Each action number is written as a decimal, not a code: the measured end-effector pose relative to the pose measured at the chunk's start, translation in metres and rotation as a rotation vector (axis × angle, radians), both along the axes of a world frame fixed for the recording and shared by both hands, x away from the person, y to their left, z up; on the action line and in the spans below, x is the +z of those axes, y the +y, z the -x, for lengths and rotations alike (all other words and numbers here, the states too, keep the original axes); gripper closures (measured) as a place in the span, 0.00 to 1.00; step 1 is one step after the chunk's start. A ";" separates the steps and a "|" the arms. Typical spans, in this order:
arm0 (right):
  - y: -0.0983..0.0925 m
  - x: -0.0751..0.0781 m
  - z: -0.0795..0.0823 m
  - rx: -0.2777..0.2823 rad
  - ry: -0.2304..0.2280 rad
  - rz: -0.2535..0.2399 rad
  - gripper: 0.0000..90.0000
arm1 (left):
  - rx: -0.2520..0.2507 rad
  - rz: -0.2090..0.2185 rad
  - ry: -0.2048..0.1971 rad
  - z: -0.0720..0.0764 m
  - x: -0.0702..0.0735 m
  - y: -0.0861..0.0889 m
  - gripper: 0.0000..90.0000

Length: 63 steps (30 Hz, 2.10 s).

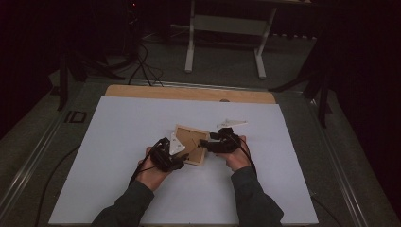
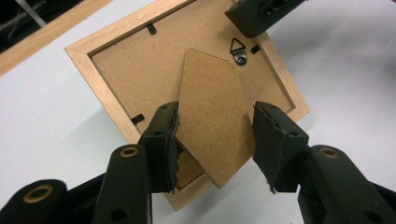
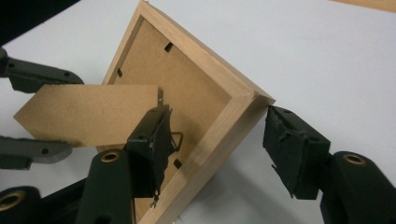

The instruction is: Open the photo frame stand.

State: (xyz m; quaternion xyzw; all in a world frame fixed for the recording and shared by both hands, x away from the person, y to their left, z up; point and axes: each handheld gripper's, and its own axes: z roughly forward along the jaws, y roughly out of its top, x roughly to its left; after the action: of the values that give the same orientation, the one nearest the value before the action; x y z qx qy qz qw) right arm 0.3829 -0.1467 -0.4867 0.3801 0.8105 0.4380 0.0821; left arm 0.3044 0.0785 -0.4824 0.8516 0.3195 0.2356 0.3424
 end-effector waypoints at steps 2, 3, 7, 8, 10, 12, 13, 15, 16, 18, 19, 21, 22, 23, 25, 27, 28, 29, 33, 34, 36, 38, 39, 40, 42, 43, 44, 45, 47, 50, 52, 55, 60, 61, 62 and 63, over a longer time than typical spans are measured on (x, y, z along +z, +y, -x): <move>-0.001 -0.001 -0.002 -0.001 0.009 -0.016 0.45 | -0.001 0.002 -0.006 0.000 -0.001 0.001 0.59; -0.002 -0.001 -0.004 0.000 0.011 -0.027 0.46 | -0.002 0.007 -0.008 0.000 -0.001 0.001 0.59; -0.004 -0.002 -0.007 0.004 0.027 -0.049 0.46 | -0.021 -0.005 -0.028 0.002 -0.002 0.002 0.59; -0.004 -0.002 -0.007 0.006 0.027 -0.052 0.46 | -0.024 -0.002 -0.035 0.003 -0.002 0.002 0.59; -0.003 -0.002 -0.009 0.009 0.029 -0.057 0.47 | -0.029 -0.009 -0.038 0.003 -0.002 0.002 0.59; -0.003 0.000 -0.009 0.008 0.029 -0.061 0.50 | -0.028 -0.011 -0.031 0.002 -0.003 0.003 0.59; -0.002 0.000 -0.008 0.004 0.024 -0.058 0.53 | -0.028 -0.014 -0.023 0.002 -0.003 0.004 0.59; -0.004 0.001 -0.008 0.000 0.018 -0.060 0.57 | -0.034 -0.020 -0.018 0.001 -0.004 0.006 0.58; -0.004 0.002 -0.008 0.001 0.020 -0.064 0.58 | -0.030 -0.018 -0.016 0.002 -0.004 0.005 0.58; -0.004 0.002 -0.007 0.004 0.018 -0.063 0.58 | -0.030 -0.020 -0.011 0.001 -0.004 0.005 0.58; -0.004 0.002 -0.007 0.003 0.017 -0.063 0.58 | -0.027 -0.013 -0.003 0.001 -0.004 0.006 0.58; -0.004 0.002 -0.007 0.002 0.015 -0.065 0.58 | -0.023 -0.006 0.020 -0.001 -0.004 0.006 0.58; -0.004 0.003 -0.007 0.002 0.013 -0.065 0.59 | -0.021 0.003 0.034 -0.002 -0.004 0.007 0.58; -0.004 0.003 -0.006 0.002 0.012 -0.065 0.59 | -0.022 0.008 0.045 -0.003 -0.004 0.008 0.58; -0.004 0.004 -0.005 0.008 0.005 -0.061 0.59 | -0.017 0.022 0.068 -0.004 -0.003 0.009 0.57; -0.004 0.005 -0.004 0.015 0.001 -0.061 0.60 | -0.009 0.037 0.098 -0.007 -0.003 0.010 0.57; -0.004 0.005 -0.004 0.015 0.001 -0.061 0.60 | -0.009 0.037 0.098 -0.007 -0.003 0.010 0.57; -0.004 0.006 -0.004 0.017 -0.005 -0.058 0.60 | -0.002 0.067 0.132 -0.009 -0.002 0.011 0.57; -0.002 0.008 -0.001 0.023 -0.025 -0.042 0.60 | 0.008 0.112 0.190 -0.013 0.000 0.015 0.58; -0.002 0.008 0.000 0.022 -0.028 -0.040 0.60 | 0.010 0.122 0.209 -0.014 0.000 0.016 0.58; -0.001 0.009 0.001 0.023 -0.032 -0.040 0.61 | 0.014 0.136 0.236 -0.016 0.000 0.017 0.58; -0.001 0.010 0.001 0.025 -0.039 -0.041 0.61 | 0.019 0.157 0.259 -0.018 0.000 0.019 0.58; 0.000 0.010 0.002 0.024 -0.040 -0.043 0.61 | 0.019 0.161 0.265 -0.018 0.000 0.019 0.58; 0.000 0.010 0.002 0.028 -0.046 -0.041 0.61 | 0.019 0.163 0.271 -0.019 0.000 0.020 0.59; 0.000 0.011 0.004 0.029 -0.049 -0.038 0.62 | 0.020 0.170 0.286 -0.020 0.000 0.022 0.60; 0.000 0.011 0.004 0.032 -0.052 -0.039 0.62 | 0.018 0.172 0.293 -0.020 0.000 0.022 0.61; 0.000 0.012 0.005 0.032 -0.051 -0.039 0.62 | 0.012 0.171 0.304 -0.020 -0.001 0.022 0.62; 0.000 0.013 0.005 0.035 -0.058 -0.039 0.62 | 0.007 0.168 0.311 -0.021 -0.001 0.022 0.63; 0.000 0.013 0.006 0.037 -0.057 -0.039 0.62 | 0.007 0.168 0.311 -0.021 -0.001 0.022 0.65; 0.001 0.014 0.008 0.041 -0.069 -0.029 0.63 | 0.001 0.164 0.312 -0.020 -0.001 0.021 0.69; 0.001 0.014 0.008 0.041 -0.067 -0.030 0.63 | -0.002 0.169 0.313 -0.020 -0.001 0.022 0.71; 0.001 0.012 0.007 0.043 -0.045 -0.037 0.60 | -0.009 0.182 0.310 -0.019 0.000 0.023 0.72; 0.006 0.005 0.007 0.061 -0.014 -0.032 0.58 | -0.013 0.180 0.305 -0.017 -0.001 0.024 0.73; 0.006 0.004 0.007 0.064 -0.008 -0.041 0.58 | -0.014 0.181 0.305 -0.017 -0.001 0.024 0.73; 0.006 0.004 0.007 0.063 -0.007 -0.046 0.58 | -0.017 0.182 0.305 -0.017 -0.001 0.025 0.74; 0.006 0.005 0.007 0.065 -0.008 -0.047 0.58 | -0.017 0.184 0.305 -0.017 -0.002 0.025 0.74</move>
State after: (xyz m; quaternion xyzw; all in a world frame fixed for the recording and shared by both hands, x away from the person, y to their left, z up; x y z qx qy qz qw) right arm 0.3761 -0.1406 -0.4822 0.3536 0.8116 0.4609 0.0620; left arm 0.3214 0.1032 -0.4841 0.8451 0.3808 0.0703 0.3686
